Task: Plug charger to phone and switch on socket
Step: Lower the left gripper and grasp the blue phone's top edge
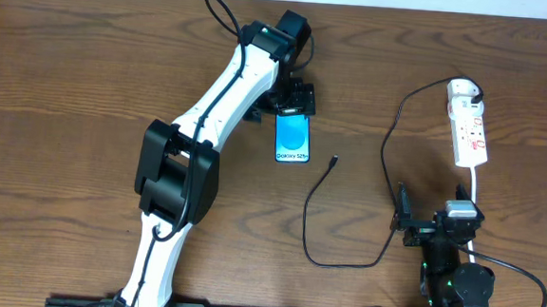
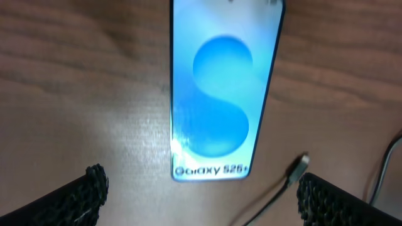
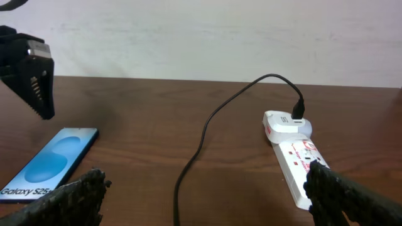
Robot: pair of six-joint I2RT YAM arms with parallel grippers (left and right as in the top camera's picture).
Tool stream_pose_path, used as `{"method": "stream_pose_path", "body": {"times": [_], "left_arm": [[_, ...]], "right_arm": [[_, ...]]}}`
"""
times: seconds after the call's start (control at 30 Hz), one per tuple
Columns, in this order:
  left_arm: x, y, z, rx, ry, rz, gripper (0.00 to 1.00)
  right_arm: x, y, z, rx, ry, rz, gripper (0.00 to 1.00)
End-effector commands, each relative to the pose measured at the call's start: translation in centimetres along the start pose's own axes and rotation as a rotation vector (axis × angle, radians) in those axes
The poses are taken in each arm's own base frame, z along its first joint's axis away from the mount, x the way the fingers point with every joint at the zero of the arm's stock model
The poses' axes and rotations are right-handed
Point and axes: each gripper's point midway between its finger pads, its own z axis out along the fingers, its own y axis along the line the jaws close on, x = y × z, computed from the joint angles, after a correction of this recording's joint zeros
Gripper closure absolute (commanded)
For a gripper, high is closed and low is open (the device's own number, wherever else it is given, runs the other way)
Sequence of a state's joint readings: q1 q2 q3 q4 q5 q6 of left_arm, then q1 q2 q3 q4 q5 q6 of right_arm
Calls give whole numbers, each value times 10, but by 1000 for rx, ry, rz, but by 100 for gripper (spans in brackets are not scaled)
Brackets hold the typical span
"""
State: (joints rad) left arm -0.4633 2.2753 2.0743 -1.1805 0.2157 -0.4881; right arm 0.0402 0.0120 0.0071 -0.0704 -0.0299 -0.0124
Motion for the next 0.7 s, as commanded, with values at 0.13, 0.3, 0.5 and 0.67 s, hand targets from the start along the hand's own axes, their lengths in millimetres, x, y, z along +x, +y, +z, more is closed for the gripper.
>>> {"method": "stream_pose_path", "body": {"times": [0.13,0.3,0.5,0.67], "left_arm": [[-5,-8,6,-81,-83,45,2],[-10,0,10,-175,-158,-38,2],[-12,-9,19,-155,-179,-18,2],[-10,-5,33,-174,-154,-20,2]], "right_arm": [[1,-1,0,5,1,-11,1],[1,-1,0,5,1,-11,1],[1,-1,0,5,0,-11,1],[1,-1,0,5,0,-11,1]]}}
